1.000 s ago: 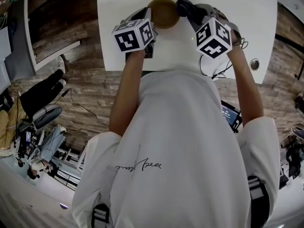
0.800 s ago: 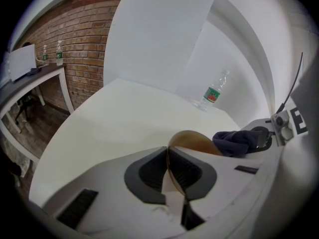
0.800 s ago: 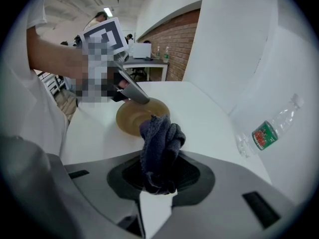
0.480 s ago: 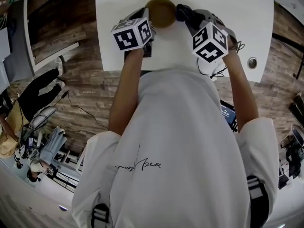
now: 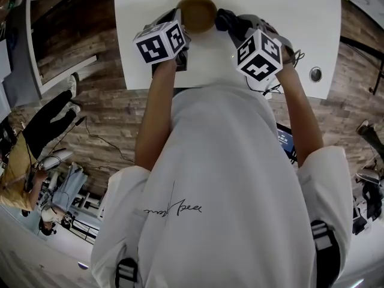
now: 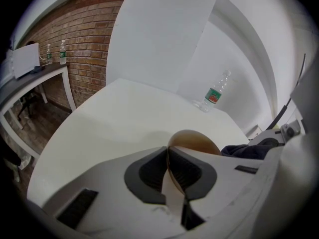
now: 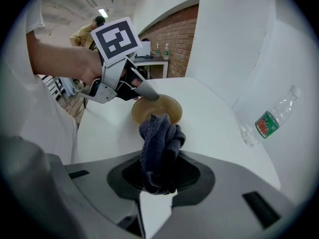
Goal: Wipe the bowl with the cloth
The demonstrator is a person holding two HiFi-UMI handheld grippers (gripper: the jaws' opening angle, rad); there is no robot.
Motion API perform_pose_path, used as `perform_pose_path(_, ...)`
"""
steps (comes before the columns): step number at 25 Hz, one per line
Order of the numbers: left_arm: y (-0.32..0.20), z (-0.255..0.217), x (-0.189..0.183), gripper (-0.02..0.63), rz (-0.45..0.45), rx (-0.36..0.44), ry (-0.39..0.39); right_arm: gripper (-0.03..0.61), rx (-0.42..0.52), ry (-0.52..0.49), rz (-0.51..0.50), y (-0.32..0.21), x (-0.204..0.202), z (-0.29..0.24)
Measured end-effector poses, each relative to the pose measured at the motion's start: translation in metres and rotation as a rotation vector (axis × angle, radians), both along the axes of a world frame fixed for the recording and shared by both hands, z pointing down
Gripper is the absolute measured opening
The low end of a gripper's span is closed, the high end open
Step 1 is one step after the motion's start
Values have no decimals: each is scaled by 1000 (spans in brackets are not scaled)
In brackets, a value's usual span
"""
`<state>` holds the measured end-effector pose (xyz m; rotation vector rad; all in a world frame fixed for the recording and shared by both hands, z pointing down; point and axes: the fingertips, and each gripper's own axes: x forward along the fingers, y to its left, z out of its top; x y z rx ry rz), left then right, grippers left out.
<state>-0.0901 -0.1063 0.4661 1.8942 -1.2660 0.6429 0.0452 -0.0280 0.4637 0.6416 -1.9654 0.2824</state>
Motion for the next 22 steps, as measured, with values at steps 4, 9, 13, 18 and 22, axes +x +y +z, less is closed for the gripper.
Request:
perform_pose_path(4, -1, -1, 2, 14, 2, 5, 5, 91, -22, -3, 5, 4, 0, -1)
perform_pose_path(9, 2, -1, 4, 14, -4, 2, 15, 92, -43, 1, -6, 9, -1, -4)
perform_pose_path(13, 1, -3, 3, 14, -7, 11, 5, 92, -54, 4, -15, 14, -2, -4)
perform_pose_path(18, 2, 0, 2, 14, -9, 6, 11, 92, -82, -15, -18, 21, -8, -1)
perform_pose_path(22, 2, 1, 3, 14, -10, 4, 22, 92, -96, -27, -25, 24, -12, 0)
